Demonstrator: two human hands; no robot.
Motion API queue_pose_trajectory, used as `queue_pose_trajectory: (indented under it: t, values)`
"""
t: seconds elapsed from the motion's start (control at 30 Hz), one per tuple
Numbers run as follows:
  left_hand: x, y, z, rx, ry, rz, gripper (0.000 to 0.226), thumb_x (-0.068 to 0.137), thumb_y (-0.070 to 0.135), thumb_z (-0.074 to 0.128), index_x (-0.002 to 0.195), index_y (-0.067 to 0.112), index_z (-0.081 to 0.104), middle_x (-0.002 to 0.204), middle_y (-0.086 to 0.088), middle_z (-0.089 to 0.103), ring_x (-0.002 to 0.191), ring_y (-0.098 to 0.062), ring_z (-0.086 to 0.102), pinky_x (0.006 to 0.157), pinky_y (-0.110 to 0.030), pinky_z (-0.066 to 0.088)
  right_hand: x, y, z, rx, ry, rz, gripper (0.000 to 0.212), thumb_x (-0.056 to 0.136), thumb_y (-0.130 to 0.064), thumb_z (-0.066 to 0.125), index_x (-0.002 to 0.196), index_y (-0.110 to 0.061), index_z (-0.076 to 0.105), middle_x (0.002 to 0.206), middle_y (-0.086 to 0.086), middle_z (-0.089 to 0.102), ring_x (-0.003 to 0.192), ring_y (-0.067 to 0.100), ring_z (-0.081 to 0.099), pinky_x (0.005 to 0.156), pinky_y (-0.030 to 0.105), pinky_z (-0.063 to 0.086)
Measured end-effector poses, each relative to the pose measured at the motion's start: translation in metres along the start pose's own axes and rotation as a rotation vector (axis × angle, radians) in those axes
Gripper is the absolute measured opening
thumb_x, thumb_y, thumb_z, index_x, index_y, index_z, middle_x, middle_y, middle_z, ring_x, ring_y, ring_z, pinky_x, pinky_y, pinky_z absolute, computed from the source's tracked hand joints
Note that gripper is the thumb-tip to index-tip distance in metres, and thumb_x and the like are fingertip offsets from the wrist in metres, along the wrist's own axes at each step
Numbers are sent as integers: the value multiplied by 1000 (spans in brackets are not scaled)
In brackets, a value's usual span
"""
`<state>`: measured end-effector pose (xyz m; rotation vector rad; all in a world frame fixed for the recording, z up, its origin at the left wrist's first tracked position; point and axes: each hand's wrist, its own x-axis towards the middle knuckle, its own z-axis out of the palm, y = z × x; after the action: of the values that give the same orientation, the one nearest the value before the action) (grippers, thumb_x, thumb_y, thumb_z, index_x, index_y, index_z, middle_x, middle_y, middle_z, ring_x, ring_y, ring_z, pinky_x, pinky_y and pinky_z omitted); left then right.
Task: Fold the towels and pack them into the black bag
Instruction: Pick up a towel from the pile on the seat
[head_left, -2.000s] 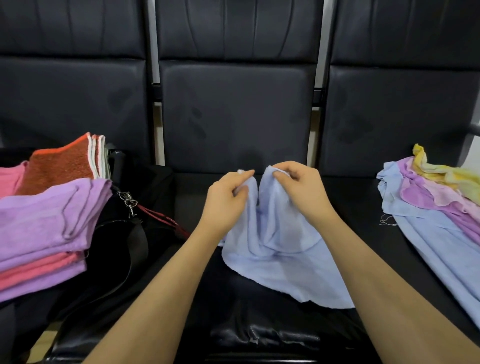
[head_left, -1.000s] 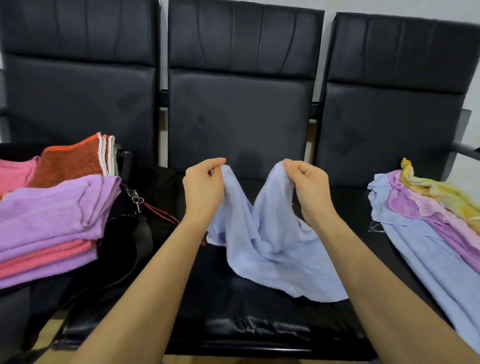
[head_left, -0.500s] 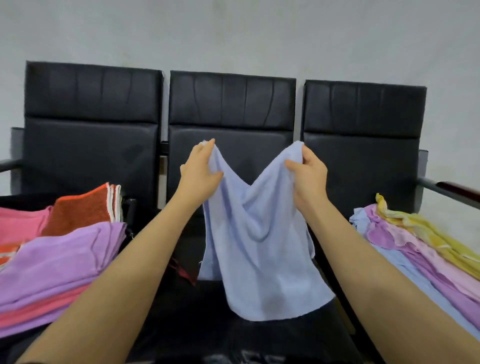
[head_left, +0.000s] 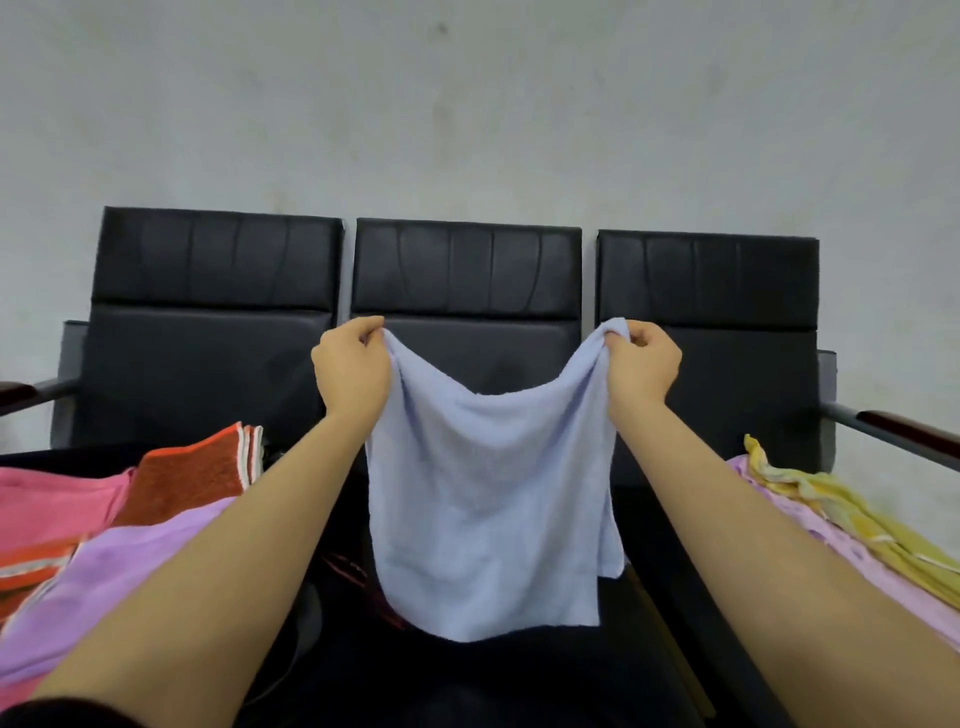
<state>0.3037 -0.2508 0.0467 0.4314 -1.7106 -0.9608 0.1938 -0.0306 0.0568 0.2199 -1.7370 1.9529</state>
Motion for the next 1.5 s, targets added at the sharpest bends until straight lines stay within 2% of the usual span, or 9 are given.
queue_pose_trajectory:
  t: [0.2, 0.43, 0.53, 0.7, 0.8, 0.9, 1.27, 1.4, 1.5]
  values:
    - [11, -7, -7, -6, -32, -112, 45, 87, -8, 35, 108, 9, 70, 111, -12, 67, 95, -31, 63, 73, -27, 47, 6, 0, -7, -67, 72, -32, 11, 94, -11, 54, 101, -3, 56, 84, -2, 52, 71, 9, 49, 61, 15, 39]
    - [24, 0, -9, 71, -132, -89, 43, 89, -4, 40, 128, 4, 56, 127, -9, 58, 113, -25, 54, 84, -20, 35, 10, -14, -4, 31, 137, -27, 18, 94, -6, 53, 110, -2, 59, 96, -2, 53, 85, 9, 50, 59, 10, 40]
    - [35, 7, -8, 186, -232, -7, 23, 80, -9, 41, 73, 12, 49, 77, 1, 43, 65, -13, 36, 61, -22, 28, 14, -17, -5, 13, 112, -28, 22, 93, -5, 51, 111, -4, 64, 106, 5, 62, 92, 12, 55, 72, 14, 43]
    - [46, 19, -10, 281, -209, 94, 37, 80, -12, 40, 59, 15, 25, 71, -3, 28, 56, -12, 24, 48, -20, 20, 22, -18, -12, -255, -35, -56, 45, 88, 9, 40, 130, -4, 52, 133, 12, 49, 113, 24, 52, 82, 23, 39]
    - [45, 18, -12, 264, -143, 67, 40, 78, -15, 39, 57, 14, 23, 65, -1, 22, 54, -13, 19, 49, -21, 16, 27, -13, -13, -450, -107, -102, 33, 83, 14, 40, 100, -6, 60, 115, 13, 45, 92, 28, 51, 67, 21, 40]
    - [41, 13, -11, 236, -109, 33, 42, 78, -17, 39, 56, 15, 22, 65, 0, 20, 53, -14, 18, 48, -21, 15, 30, -5, -14, -541, -96, -173, 41, 80, 18, 39, 58, -16, 30, 76, 0, 29, 57, 14, 26, 47, 18, 20]
    - [43, 0, -5, 392, -69, 68, 30, 80, -15, 42, 58, 5, 46, 60, -9, 38, 52, -18, 32, 46, -28, 27, 28, 0, -14, -786, 15, -274, 21, 95, -1, 43, 82, -6, 59, 112, 16, 43, 95, 30, 44, 73, 32, 41]
    - [40, -3, -6, 623, -44, 106, 18, 87, -4, 49, 90, 1, 66, 105, -18, 54, 92, -34, 53, 70, -35, 41, 30, 7, -15, -960, 102, -299, 13, 94, -9, 52, 95, -8, 65, 113, 13, 47, 105, 31, 43, 88, 37, 34]
    - [37, -7, -6, 707, -71, 118, 16, 84, -6, 49, 86, -2, 65, 91, -15, 54, 82, -30, 51, 73, -36, 41, 31, 12, -15, -936, 68, -328, 11, 94, -9, 53, 96, -8, 63, 109, 13, 51, 103, 31, 45, 87, 36, 33]
